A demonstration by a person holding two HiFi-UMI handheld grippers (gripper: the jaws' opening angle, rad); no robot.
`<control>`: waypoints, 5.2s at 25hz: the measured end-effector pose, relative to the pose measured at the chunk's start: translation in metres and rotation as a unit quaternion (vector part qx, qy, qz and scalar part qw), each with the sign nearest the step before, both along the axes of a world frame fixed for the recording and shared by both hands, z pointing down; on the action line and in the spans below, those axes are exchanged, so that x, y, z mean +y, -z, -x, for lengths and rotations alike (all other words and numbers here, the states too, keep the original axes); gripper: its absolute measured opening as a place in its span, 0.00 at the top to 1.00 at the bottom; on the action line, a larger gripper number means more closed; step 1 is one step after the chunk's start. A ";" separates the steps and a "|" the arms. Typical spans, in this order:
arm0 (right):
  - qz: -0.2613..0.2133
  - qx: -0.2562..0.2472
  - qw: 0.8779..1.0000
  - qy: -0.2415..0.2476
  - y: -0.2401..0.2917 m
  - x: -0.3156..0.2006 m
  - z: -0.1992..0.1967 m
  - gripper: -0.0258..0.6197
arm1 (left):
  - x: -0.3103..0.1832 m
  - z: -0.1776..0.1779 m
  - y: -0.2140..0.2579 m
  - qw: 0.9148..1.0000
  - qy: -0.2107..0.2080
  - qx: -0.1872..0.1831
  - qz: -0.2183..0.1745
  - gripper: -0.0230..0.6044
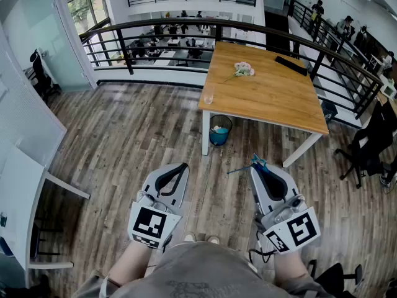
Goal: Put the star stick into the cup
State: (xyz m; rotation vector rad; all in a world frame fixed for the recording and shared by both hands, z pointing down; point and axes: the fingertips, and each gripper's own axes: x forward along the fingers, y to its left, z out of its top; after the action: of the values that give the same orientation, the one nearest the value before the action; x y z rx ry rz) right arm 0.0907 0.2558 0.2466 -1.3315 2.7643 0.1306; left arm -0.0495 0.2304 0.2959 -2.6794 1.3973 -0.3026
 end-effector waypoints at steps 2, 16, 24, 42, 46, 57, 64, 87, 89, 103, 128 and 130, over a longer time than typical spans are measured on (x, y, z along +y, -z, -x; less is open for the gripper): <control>-0.007 -0.003 1.000 -0.005 0.001 -0.002 -0.006 0.90 | -0.003 -0.003 0.000 1.000 0.001 -0.011 -0.005 0.94; -0.016 -0.014 1.000 0.012 -0.008 -0.009 -0.031 0.90 | -0.010 -0.025 -0.007 1.000 0.021 -0.004 -0.008 0.94; -0.002 -0.014 1.000 0.016 -0.021 -0.025 -0.041 0.90 | -0.017 -0.029 -0.015 0.999 0.036 -0.003 -0.008 0.94; 0.036 0.017 0.999 0.017 -0.068 -0.181 -0.003 0.90 | -0.165 0.010 -0.048 0.999 0.037 -0.007 0.004 0.94; 0.054 0.020 0.998 0.011 -0.070 -0.238 0.010 0.90 | -0.224 0.025 -0.050 0.999 0.033 0.002 0.018 0.94; 0.077 0.014 0.997 -0.009 -0.066 -0.407 0.054 0.90 | -0.392 0.061 -0.055 0.999 -0.005 -0.017 0.044 0.94; 0.075 0.019 0.996 -0.039 -0.076 -0.481 0.070 0.90 | -0.461 0.075 -0.069 0.998 -0.029 -0.024 0.055 0.94; 0.088 0.018 0.995 -0.038 -0.085 -0.568 0.046 0.90 | -0.537 0.052 -0.069 0.998 -0.007 -0.029 0.059 0.94; 0.089 0.015 0.995 -0.037 -0.091 -0.577 0.048 0.90 | -0.544 0.051 -0.072 0.998 -0.004 -0.034 0.060 0.94; 0.184 0.049 0.980 -0.055 -0.216 -0.640 0.053 0.90 | -0.577 0.034 -0.152 0.988 -0.009 -0.062 0.144 0.94; 0.265 0.035 0.962 -0.054 -0.262 -0.644 0.034 0.66 | -0.581 0.019 -0.224 0.972 -0.018 -0.070 0.222 0.94; 0.242 0.037 0.968 -0.055 -0.238 -0.639 0.026 0.73 | -0.584 0.017 -0.211 0.976 -0.015 -0.064 0.209 0.94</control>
State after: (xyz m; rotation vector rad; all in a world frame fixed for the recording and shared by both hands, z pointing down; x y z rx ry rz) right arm 0.0646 -0.3836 0.4850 -1.6064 2.8967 -0.5361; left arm -0.0666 -0.3537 0.5068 -2.9311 1.3835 -0.8366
